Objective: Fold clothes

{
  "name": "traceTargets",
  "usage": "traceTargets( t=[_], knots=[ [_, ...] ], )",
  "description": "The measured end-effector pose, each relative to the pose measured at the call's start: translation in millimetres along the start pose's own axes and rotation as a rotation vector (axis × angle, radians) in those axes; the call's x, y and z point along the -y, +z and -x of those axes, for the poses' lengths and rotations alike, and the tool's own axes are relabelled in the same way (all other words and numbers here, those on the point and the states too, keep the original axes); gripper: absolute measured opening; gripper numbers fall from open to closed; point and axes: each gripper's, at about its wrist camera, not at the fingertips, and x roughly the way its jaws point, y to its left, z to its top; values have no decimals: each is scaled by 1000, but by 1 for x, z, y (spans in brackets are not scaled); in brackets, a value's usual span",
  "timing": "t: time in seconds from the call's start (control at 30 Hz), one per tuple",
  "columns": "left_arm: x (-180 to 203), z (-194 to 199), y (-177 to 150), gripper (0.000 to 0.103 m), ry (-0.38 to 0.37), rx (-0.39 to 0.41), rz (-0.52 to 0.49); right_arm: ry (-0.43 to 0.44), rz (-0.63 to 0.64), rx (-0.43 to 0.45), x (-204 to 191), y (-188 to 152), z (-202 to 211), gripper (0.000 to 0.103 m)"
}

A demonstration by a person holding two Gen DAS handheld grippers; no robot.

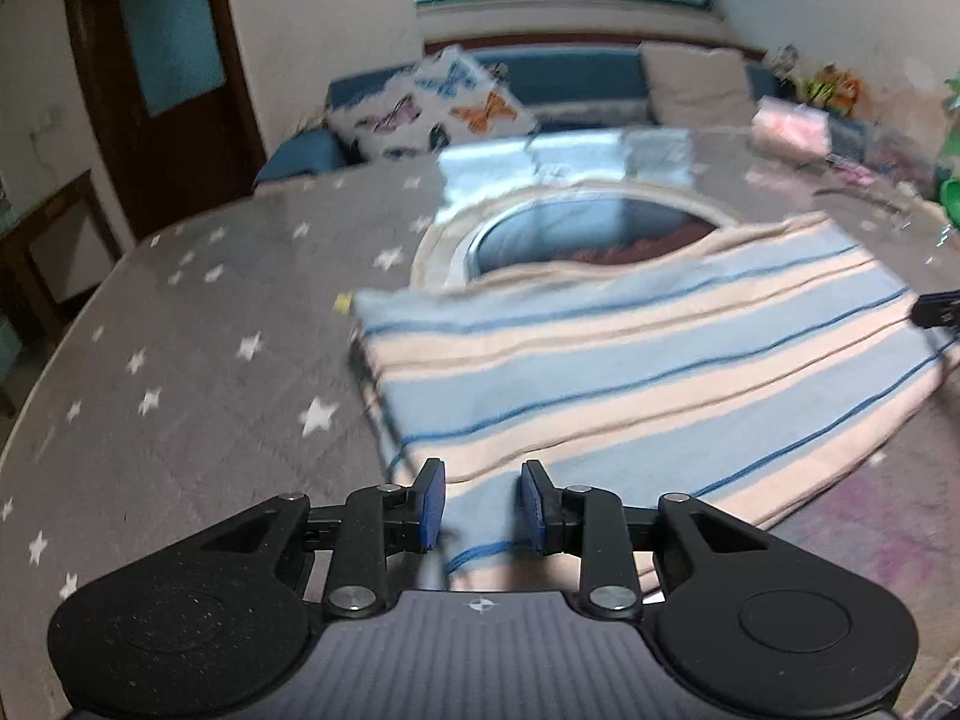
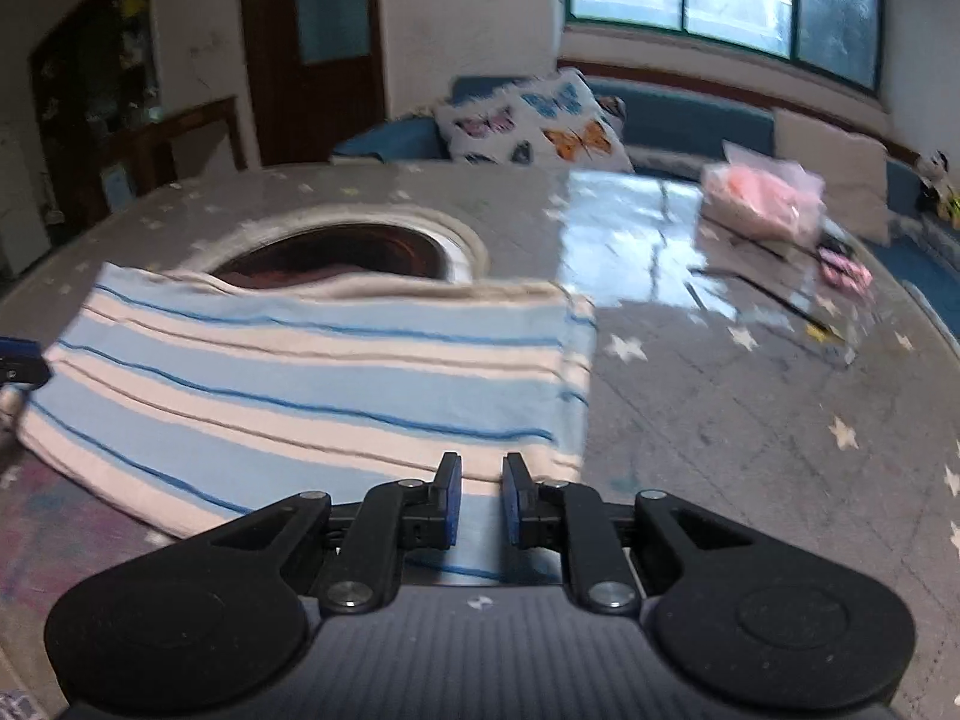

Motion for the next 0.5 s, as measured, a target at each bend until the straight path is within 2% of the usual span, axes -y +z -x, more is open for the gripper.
traceTargets(
  t=[0.13,0.23,0.33,0.37,0.5],
  knots=[
    [-5,2,7,32,-3,8,4,-14,-6,12,6,7,4,14],
    [-1,-1,19,38,1,24,-12,-3,-3,24,4,18,-1,16],
    [4,-10,32,42,-2,30,-24,19,-8,28,1,32,-14,18],
    [6,-14,36,43,-3,30,-24,25,-7,27,0,36,-20,21],
    [11,-28,51,43,-14,25,-23,31,-9,26,-2,52,-42,22]
  ],
)
